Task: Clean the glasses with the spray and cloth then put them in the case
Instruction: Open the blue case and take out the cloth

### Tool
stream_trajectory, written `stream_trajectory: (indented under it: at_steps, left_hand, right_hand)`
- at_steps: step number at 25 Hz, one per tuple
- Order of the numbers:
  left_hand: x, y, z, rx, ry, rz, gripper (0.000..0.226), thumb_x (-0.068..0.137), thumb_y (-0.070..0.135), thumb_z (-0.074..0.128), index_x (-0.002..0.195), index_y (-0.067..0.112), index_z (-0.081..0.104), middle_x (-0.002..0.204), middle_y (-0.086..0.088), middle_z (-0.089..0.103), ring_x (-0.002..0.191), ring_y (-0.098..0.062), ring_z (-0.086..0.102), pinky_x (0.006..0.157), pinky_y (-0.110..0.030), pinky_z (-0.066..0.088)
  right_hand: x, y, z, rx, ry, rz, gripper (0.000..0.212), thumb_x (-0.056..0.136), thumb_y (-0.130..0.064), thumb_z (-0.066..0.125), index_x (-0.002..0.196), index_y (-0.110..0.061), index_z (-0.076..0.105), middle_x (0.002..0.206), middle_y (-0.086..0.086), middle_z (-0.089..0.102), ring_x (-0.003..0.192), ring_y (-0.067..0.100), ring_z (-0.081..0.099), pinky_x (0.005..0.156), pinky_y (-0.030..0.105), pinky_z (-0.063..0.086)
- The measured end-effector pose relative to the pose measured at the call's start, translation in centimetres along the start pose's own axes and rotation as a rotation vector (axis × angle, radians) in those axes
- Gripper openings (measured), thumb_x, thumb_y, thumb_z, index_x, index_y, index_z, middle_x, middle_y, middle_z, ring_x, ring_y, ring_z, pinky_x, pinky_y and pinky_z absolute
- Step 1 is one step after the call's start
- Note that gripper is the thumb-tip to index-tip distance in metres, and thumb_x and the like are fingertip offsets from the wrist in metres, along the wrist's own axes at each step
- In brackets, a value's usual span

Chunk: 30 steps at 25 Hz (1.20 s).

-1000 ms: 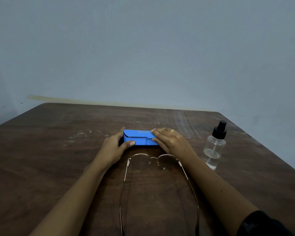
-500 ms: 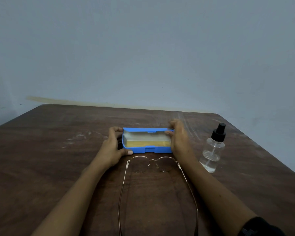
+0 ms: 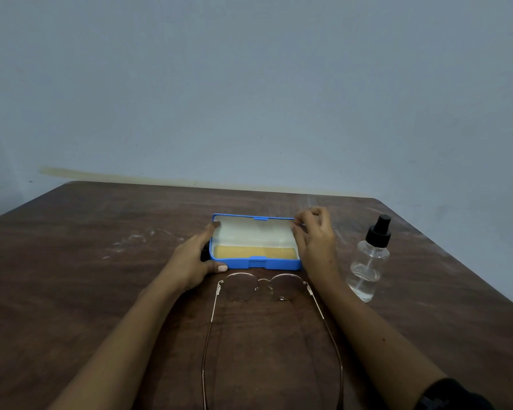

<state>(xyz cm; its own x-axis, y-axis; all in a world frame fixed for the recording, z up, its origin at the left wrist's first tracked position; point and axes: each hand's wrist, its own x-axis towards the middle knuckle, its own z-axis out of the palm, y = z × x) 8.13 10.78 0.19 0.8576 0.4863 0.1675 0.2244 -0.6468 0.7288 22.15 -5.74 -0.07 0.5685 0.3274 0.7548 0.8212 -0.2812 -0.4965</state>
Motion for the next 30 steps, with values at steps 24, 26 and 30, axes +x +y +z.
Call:
stream_trajectory:
  at_steps: [24,26,30]
  left_hand:
    - [0.0,-0.3,-0.4,-0.051,-0.057,0.009,0.072,0.074,0.011,0.070,0.136,0.020,0.035,0.133,-0.007,0.042,0.122,-0.023,0.042,0.101,-0.031,0.035]
    - [-0.2,-0.1,-0.3,-0.041,-0.037,0.027,0.073,0.076,0.010,0.068,0.138,0.020,0.031,0.134,-0.010,0.040,0.124,-0.024,0.041,0.098,-0.028,0.032]
    - [0.0,-0.1,-0.2,-0.023,-0.028,0.032,0.077,0.077,0.011,0.067,0.140,0.023,0.025,0.139,-0.011,0.037,0.128,-0.025,0.037,0.102,-0.030,0.030]
  right_hand:
    - [-0.9,0.5,-0.3,-0.106,-0.204,0.094,0.009,0.081,0.004,0.059,0.081,0.007,0.068,0.122,0.024,0.054,0.117,0.032,0.052,0.087,0.008,0.026]
    - [-0.8,0.3,-0.3,-0.135,-0.256,0.167,0.013,0.084,-0.001,0.058,0.087,0.007,0.069,0.127,0.019,0.051,0.118,0.027,0.050,0.086,0.007,0.025]
    - [0.1,-0.2,-0.1,-0.195,-0.331,0.260,0.014,0.084,0.000,0.057,0.091,0.004,0.069,0.122,0.014,0.051,0.107,0.024,0.053,0.074,0.006,0.025]
